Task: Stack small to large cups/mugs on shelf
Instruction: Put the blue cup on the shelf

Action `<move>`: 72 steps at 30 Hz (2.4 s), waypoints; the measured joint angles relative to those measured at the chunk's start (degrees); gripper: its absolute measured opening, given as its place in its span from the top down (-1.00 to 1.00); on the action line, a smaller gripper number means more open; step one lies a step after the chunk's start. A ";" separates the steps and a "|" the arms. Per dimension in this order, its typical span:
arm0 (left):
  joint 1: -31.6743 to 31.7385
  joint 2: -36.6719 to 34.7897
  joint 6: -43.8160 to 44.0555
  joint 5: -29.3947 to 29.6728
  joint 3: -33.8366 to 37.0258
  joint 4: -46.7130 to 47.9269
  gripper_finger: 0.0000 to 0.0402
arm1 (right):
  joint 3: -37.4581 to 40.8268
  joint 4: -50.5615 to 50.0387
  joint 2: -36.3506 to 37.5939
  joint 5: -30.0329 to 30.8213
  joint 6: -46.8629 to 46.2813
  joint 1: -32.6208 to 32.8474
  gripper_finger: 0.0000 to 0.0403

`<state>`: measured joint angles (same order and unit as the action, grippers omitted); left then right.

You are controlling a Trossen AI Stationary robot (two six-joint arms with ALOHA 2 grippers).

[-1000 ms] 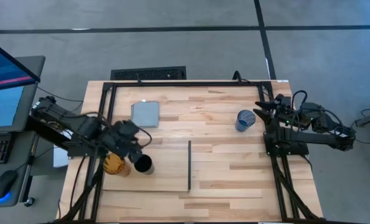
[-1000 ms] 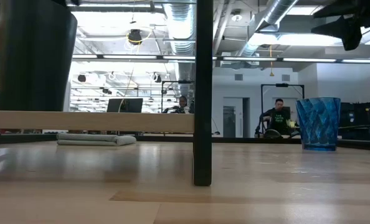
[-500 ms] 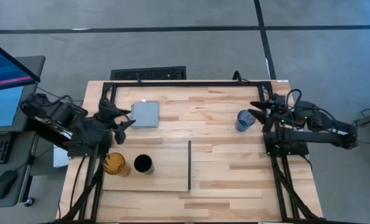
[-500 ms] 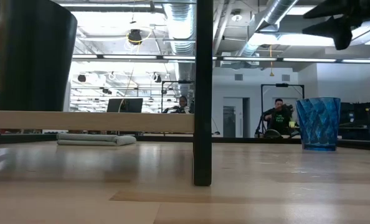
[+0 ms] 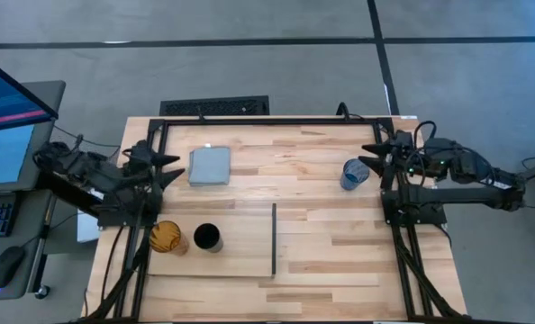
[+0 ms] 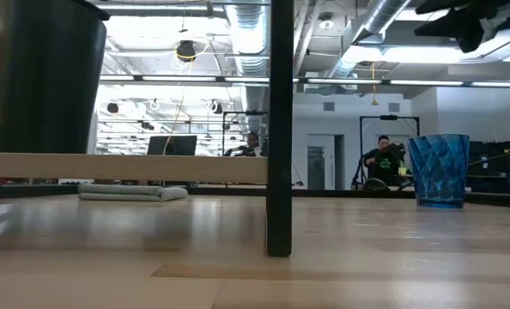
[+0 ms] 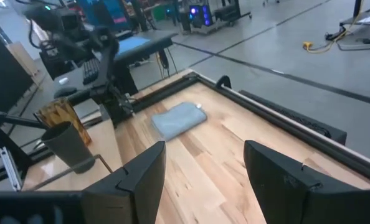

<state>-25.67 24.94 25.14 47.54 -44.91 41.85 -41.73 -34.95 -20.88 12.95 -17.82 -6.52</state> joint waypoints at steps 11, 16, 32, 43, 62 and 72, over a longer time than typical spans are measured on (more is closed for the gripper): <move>0.00 -21.30 -14.79 -8.47 19.41 -26.47 -0.01 | -1.62 -0.18 -0.02 0.41 0.26 0.00 -0.19; 0.04 -21.82 -14.94 -7.41 23.98 -29.43 -0.01 | -1.62 1.19 -0.11 0.42 0.30 0.00 -0.19; 7.67 -14.43 -16.40 -11.24 24.98 -38.40 -0.01 | -1.62 2.25 -0.47 6.67 5.35 0.00 -0.19; 9.26 -13.06 -19.06 12.69 24.98 -37.40 -0.01 | -1.62 6.37 -0.50 6.80 4.27 0.00 -0.19; 36.71 -0.61 -16.49 -44.93 24.87 -42.61 -0.01 | -1.62 7.18 -0.50 6.88 4.22 0.00 -0.19; 61.11 3.81 -16.12 -63.52 24.87 -49.75 -0.01 | -1.62 7.18 -0.50 7.06 2.80 0.00 -0.19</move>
<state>35.44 28.74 9.02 -15.98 -20.03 -7.90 -43.35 -27.77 -21.39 20.01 -15.02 -6.52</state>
